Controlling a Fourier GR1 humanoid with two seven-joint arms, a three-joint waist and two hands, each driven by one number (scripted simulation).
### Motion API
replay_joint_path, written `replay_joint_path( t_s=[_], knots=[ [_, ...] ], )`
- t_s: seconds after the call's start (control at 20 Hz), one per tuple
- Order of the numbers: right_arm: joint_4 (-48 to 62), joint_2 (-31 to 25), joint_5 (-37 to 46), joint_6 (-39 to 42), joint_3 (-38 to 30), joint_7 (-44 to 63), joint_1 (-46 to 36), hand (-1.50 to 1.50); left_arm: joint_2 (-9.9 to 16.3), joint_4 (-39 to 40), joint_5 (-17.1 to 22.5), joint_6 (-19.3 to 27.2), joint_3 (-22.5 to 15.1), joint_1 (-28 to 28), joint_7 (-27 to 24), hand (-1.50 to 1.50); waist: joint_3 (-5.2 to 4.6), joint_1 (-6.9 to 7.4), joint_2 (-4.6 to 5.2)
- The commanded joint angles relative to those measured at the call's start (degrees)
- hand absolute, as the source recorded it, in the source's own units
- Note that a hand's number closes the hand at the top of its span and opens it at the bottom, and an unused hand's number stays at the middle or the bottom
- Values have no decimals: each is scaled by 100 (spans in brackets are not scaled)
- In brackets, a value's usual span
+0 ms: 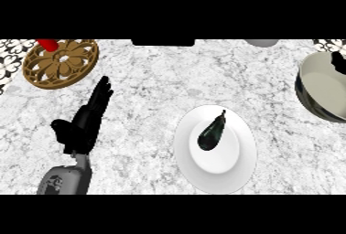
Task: Pick the tomato from the plate and place it in the bowl
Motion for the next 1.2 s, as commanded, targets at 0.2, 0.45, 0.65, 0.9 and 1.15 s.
replay_joint_path(
  t_s=[0.2, 0.45, 0.65, 0.9, 1.15],
  knots=[
    [2621, -539, 56, -647, -505, -1590, -360, 150, 48, 246, 36, -49, 122, -191, -56, 0, 7, 64, 41],
    [3500, -287, -254, -380, -718, -1770, -550, 150, -109, 91, -120, 96, -67, -144, 33, 0, 10, 66, 39],
    [4032, -486, -449, 452, -774, -2397, -676, -150, -6, 221, 37, -15, 118, -327, 89, 0, 13, 84, 56],
    [4305, -620, -983, 619, -1289, -3502, -607, -150, -215, 118, -181, 120, -177, -29, -119, 0, 18, 70, 49],
    [4151, -421, -1508, 47, -1812, -3742, -851, -150, -42, 116, -19, 8, 55, -116, -56, 0, 10, 32, 17]
  ],
)
